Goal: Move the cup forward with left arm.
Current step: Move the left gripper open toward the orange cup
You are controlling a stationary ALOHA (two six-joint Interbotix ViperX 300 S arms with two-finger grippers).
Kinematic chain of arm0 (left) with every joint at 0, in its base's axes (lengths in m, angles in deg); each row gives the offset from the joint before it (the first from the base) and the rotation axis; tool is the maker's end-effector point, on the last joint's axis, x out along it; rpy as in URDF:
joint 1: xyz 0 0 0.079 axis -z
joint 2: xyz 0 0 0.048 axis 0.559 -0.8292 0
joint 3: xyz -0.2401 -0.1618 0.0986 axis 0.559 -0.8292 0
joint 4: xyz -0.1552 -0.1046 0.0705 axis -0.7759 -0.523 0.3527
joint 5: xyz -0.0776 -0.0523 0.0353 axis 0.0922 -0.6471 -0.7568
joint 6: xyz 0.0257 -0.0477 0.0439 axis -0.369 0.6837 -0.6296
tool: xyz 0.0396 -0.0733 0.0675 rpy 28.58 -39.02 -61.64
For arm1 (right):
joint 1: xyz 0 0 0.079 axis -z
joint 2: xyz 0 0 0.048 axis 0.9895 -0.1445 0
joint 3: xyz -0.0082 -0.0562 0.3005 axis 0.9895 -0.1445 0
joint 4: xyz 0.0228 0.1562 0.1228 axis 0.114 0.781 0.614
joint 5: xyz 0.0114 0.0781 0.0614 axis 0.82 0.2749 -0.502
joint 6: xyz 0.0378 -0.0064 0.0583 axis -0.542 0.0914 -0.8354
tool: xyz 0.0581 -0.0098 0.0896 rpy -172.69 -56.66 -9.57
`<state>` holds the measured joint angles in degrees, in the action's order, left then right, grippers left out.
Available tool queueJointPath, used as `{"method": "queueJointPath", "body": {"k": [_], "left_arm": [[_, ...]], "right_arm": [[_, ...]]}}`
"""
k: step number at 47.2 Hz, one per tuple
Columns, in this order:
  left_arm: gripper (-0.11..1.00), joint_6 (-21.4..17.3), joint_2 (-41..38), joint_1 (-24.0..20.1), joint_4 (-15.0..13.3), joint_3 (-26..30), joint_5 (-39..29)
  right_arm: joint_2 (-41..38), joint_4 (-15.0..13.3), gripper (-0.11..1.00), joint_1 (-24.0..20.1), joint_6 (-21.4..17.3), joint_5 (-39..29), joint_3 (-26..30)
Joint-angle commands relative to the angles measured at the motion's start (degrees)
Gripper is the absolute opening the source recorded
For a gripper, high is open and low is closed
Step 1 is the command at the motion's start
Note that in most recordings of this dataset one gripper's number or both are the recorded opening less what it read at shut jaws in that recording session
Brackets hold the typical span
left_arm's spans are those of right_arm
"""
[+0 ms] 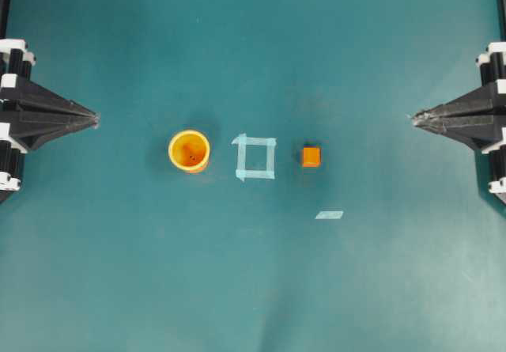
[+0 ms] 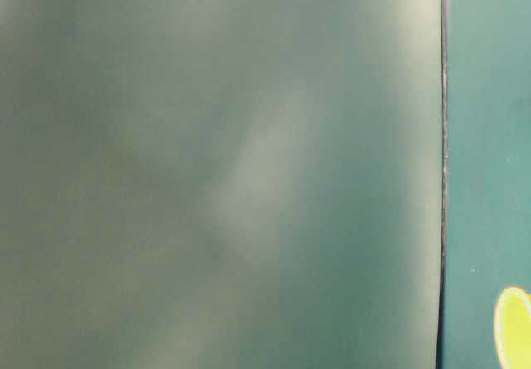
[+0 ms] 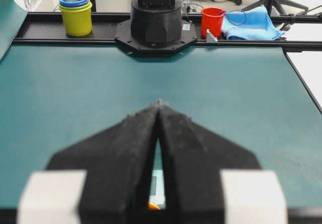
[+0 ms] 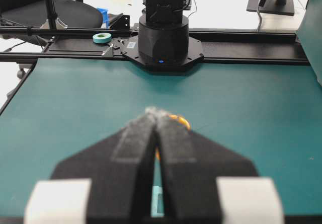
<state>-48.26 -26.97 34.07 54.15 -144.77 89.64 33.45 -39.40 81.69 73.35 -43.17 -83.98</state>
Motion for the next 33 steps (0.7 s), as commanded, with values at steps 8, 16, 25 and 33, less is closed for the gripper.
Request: {"method": "queueJointPath", "body": {"k": [8, 16, 25, 33], "left_arm": [[0.00, -0.44, -0.79, 0.18, -0.26, 1.41, -7.47], [0.00, -0.53, -2.20, 0.18, -0.26, 1.14, -9.58], [0.13, -0.62, -8.44, 0.18, 0.00, 0.97, -9.32], [0.42, -0.70, -15.64, 0.18, 0.09, 0.88, -5.36]], "right_arm": [[-1.49, -0.18, 0.00, 0.18, 0.00, -2.20, 2.90], [-2.20, -0.18, 0.00, 0.18, 0.00, -2.72, 2.99], [-3.34, -0.18, 0.00, 0.18, 0.00, -2.37, 3.08], [-4.39, -0.18, 0.00, 0.18, 0.00, -1.67, 3.08]]}}
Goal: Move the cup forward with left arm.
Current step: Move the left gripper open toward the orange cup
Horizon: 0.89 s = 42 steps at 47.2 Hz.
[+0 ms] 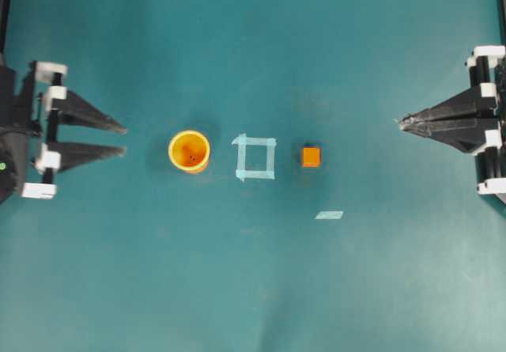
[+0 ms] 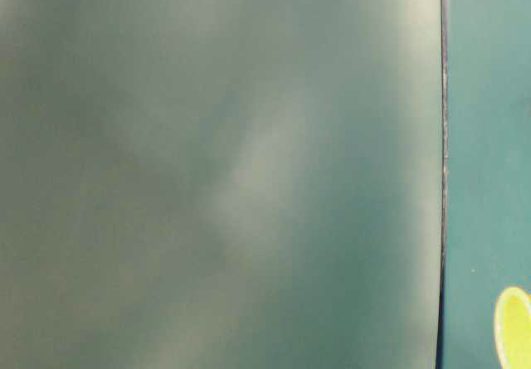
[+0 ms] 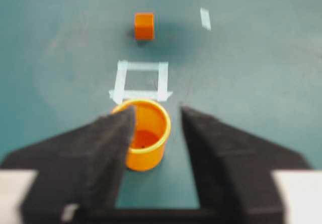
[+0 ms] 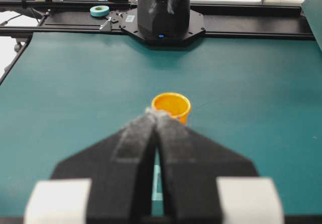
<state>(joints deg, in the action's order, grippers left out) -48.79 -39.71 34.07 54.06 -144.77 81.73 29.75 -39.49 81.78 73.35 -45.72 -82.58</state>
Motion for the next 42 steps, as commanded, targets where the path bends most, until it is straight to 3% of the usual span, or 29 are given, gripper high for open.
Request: {"method": "queueJointPath", "body": {"k": [1, 7, 16, 28, 35, 42], "left_arm": [[0.45, -0.18, -4.13, 0.09, 0.26, 0.79, 3.69], [0.60, -0.35, -8.79, -0.44, 0.26, 0.00, 8.26], [0.62, -1.58, -15.12, -2.37, 0.35, -1.49, 14.68], [0.74, -1.67, -23.03, -7.65, 0.35, -2.29, 22.68], [0.82, -1.58, -27.33, -7.21, 0.35, -2.20, 24.79], [0.82, -1.49, -29.97, -4.31, 0.26, -1.93, 26.19]], "right_arm": [[-0.70, -0.09, 0.00, 0.09, 0.00, 0.88, 1.67], [-1.23, -0.09, 0.00, 0.09, 0.00, 0.97, 1.67], [-1.49, -0.09, 0.00, 0.09, 0.00, 0.88, 1.67], [-1.49, 0.00, 0.00, 0.09, 0.00, 0.97, 1.67], [-1.49, 0.00, 0.00, 0.09, -0.09, 0.88, 1.85], [-1.49, 0.00, 0.00, 0.09, -0.09, 0.62, 1.76]]}}
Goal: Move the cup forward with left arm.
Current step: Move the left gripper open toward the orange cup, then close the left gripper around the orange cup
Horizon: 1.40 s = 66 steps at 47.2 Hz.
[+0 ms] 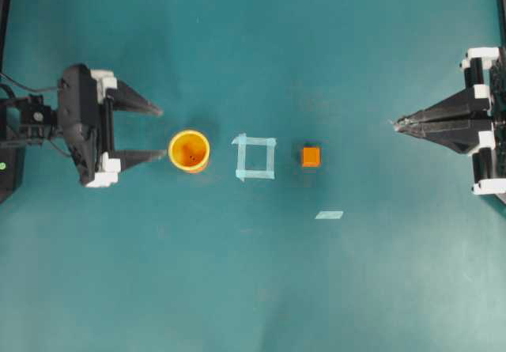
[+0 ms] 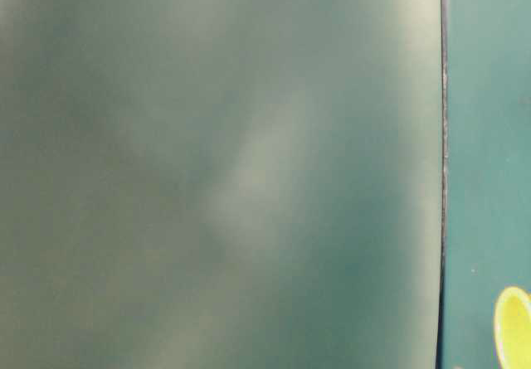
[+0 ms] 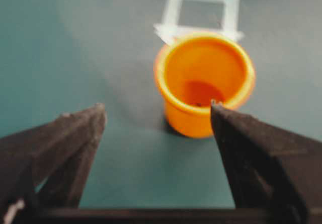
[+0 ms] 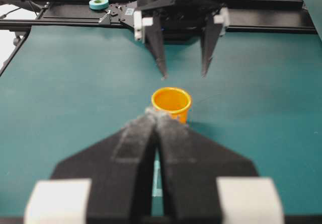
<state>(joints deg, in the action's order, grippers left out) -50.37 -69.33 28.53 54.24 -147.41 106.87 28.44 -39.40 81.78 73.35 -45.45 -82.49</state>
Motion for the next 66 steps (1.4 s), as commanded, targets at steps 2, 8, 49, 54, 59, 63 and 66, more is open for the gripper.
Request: {"method": "queueJointPath", "body": {"k": [2, 8, 49, 54, 59, 63, 66], "left_arm": [[0.82, 0.44, -0.79, 1.93, 0.18, 0.62, 1.23], [0.82, 1.05, -1.93, 2.90, 0.18, 0.44, 1.58], [0.82, 1.05, -17.49, 2.99, 0.18, 9.32, 8.35], [0.80, 1.05, -17.49, 2.99, 0.18, 9.14, 7.91], [0.74, 1.05, -17.31, 2.99, 0.09, 8.70, 7.56], [0.67, 0.97, -17.31, 2.99, 0.18, 8.35, 7.65], [0.66, 0.88, -17.23, 2.99, 0.18, 8.26, 7.82]], "right_arm": [[-0.18, -0.09, 0.00, 0.09, -0.09, 0.35, 1.76], [-0.18, -0.09, 0.00, 0.09, -0.09, 0.26, 1.76], [-0.18, -0.18, 0.00, 0.18, 0.09, -1.32, 2.90], [-0.18, -0.18, 0.00, 0.09, 0.09, -2.02, 3.08], [-0.18, -0.18, 0.00, 0.18, 0.09, -2.37, 3.34], [-0.18, -0.26, 0.00, 0.09, 0.09, -2.37, 3.34], [-0.18, -0.18, 0.00, 0.09, 0.09, -2.37, 3.43]]}}
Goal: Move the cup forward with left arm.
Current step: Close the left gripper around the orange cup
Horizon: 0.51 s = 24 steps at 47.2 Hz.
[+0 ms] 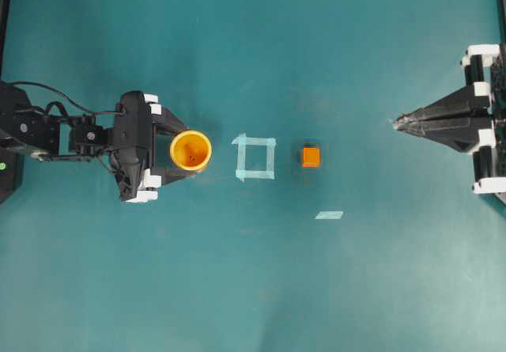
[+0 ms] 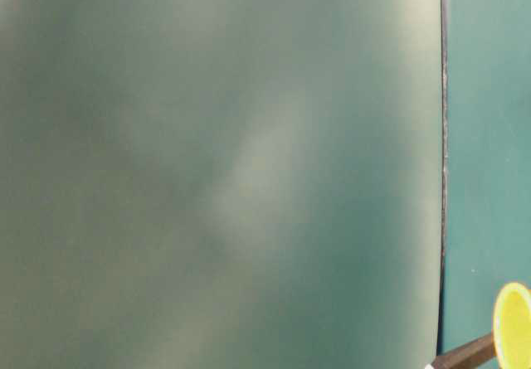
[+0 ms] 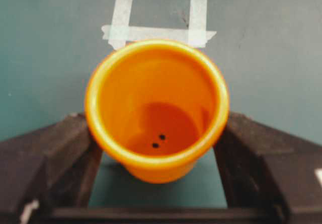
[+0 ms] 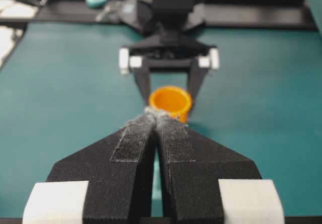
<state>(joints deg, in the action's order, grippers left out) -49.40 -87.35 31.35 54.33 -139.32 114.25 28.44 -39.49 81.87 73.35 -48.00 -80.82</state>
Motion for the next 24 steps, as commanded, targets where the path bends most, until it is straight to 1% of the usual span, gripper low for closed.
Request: {"method": "queueJointPath", "body": {"k": [1, 11, 24], "left_arm": [[0.66, -0.18, 0.88, 0.18, 0.09, 0.18, 0.44], [0.66, -0.18, 1.67, 0.79, 0.09, 0.09, 0.53], [0.66, -0.18, 5.45, 2.46, 0.09, -0.18, 0.70]], "right_arm": [[-0.18, -0.09, 0.00, 0.09, 0.09, 0.18, 1.76], [-0.18, -0.09, 0.00, 0.09, 0.09, 0.18, 1.76], [-0.09, -0.09, 0.00, 0.09, 0.09, 0.09, 1.85]]}}
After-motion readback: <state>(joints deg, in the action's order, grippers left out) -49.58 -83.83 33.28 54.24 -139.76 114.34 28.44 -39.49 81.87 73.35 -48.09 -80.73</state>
